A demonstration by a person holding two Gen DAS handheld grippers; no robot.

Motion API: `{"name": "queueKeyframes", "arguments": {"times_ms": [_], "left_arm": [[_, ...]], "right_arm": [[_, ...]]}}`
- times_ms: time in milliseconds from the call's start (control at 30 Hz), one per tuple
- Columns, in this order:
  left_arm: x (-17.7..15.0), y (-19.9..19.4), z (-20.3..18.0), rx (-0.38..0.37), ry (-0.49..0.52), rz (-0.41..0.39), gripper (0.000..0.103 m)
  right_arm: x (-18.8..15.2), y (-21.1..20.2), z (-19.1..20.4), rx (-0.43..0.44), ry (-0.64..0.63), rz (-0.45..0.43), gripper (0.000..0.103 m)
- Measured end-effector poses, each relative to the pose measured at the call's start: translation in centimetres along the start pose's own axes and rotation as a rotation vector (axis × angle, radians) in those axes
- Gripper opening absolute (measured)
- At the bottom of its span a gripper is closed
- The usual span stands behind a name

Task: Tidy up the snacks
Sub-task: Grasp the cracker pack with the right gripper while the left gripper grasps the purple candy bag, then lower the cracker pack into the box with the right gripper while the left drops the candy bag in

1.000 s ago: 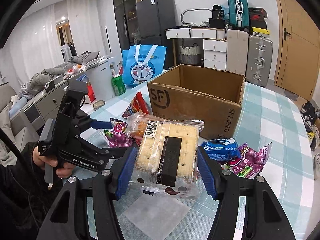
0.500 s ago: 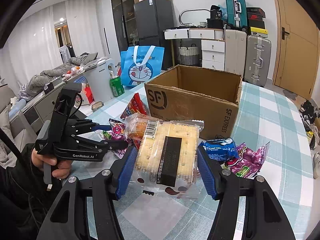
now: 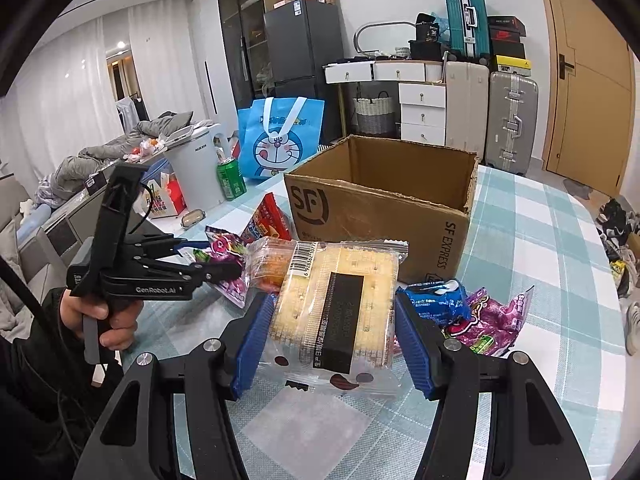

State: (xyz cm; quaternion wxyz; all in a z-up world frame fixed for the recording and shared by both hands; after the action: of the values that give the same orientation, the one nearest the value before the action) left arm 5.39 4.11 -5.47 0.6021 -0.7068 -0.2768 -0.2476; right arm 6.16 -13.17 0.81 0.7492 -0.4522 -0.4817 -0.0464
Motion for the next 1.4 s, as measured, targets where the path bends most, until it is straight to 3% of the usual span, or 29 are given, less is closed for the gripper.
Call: {"name": "queueKeyframes", "arguments": {"times_ms": [967, 1400], "left_arm": [[2.4, -4.7, -0.5, 0.001, -0.003, -0.144, 0.056], [4.3, -4.6, -2.0, -0.006, 0.034, -0.165, 0.056]], "right_arm": [[0.9, -1.5, -2.7, -0.049, 0.133, -0.137, 0.061], [1.4, -0.4, -2.6, -0.07, 0.139, -0.138, 0.061]]}}
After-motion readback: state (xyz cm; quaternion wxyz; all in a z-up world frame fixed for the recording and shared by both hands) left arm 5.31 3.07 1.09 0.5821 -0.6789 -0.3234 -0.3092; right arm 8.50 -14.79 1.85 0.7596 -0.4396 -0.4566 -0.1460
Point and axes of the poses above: each gripper's, at about its wrist camera, not at the fingertips, and y roughly the way its jaws point, z to its left, x to its top, the point moved 4 cm from there along y, roughly the way its jaws point, and after that the axes turned 1 degree about z, right-handed, at the moved point
